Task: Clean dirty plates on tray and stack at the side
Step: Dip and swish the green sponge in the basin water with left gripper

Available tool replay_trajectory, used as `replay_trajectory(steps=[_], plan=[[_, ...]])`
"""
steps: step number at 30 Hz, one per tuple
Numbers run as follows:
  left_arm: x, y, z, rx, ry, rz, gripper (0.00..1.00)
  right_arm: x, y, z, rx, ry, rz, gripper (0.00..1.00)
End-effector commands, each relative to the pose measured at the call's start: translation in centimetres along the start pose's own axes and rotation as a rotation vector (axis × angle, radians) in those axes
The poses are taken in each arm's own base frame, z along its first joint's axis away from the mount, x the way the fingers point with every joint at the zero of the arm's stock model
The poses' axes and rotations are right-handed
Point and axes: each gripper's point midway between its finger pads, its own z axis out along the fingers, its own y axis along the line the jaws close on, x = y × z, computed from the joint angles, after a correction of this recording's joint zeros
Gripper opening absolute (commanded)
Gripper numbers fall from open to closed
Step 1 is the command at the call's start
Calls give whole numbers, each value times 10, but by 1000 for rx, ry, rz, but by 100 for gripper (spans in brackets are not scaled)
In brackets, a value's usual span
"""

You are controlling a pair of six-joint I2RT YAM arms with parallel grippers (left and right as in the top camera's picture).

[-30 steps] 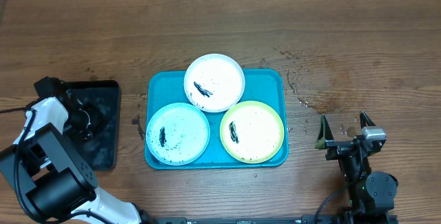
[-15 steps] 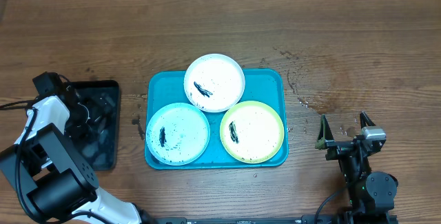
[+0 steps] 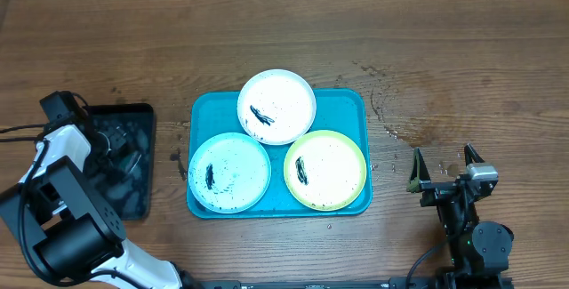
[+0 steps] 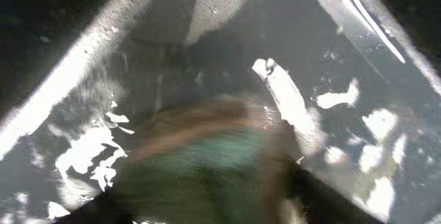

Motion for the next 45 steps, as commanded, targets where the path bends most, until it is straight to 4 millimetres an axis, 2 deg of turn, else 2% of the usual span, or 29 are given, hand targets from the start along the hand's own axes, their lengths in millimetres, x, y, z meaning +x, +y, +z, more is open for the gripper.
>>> replay_trajectory(steps=[1, 2, 5, 6, 7, 8, 9, 17, 18, 19, 21, 22, 23, 24, 27, 28, 29, 30, 31, 45], plan=[[20, 3, 16, -2, 68, 1, 18, 2, -3, 0, 13, -2, -1, 100], [20, 3, 16, -2, 68, 1, 5, 2, -3, 0, 13, -2, -1, 100], [23, 4, 16, -3, 77, 1, 4, 2, -3, 0, 14, -2, -1, 100], [24, 4, 16, -4, 81, 1, 7, 2, -3, 0, 14, -3, -1, 100], [25, 4, 16, -6, 87, 1, 25, 2, -3, 0, 13, -2, -1, 100], [28, 4, 15, -2, 101, 0, 86, 2, -3, 0, 13, -2, -1, 100], [31, 4, 15, -4, 111, 0, 100, 2, -3, 0, 14, -2, -1, 100], [58, 11, 10, -32, 224, -1, 99, 2, -3, 0, 14, -2, -1, 100], [61, 12, 10, -35, 234, -1, 95, 2, -3, 0, 13, -3, 0, 100], [62, 12, 10, -36, 240, -1, 85, 2, -3, 0, 14, -3, -1, 100], [65, 13, 9, -39, 253, -1, 47, 2, -3, 0, 13, -3, -1, 100], [67, 12, 8, -34, 262, -2, 22, 2, -3, 0, 14, -2, -1, 100], [68, 12, 8, -34, 264, -3, 11, 2, -3, 0, 14, -3, -1, 100], [68, 12, 8, -34, 265, -3, 4, 2, -3, 0, 13, -2, -1, 100], [68, 13, 8, -36, 266, -3, 4, 2, -3, 0, 13, -2, -1, 100], [68, 13, 8, -36, 266, -3, 4, 2, -3, 0, 14, -2, -1, 100], [68, 13, 8, -36, 265, -2, 11, 2, -3, 0, 14, -2, -1, 100], [68, 13, 8, -36, 264, -2, 64, 2, -3, 0, 14, -2, -1, 100], [68, 13, 8, -36, 264, -2, 100, 2, -3, 0, 13, -2, -1, 100], [53, 9, 12, -21, 203, -1, 100, 2, -3, 0, 13, -2, -1, 100]])
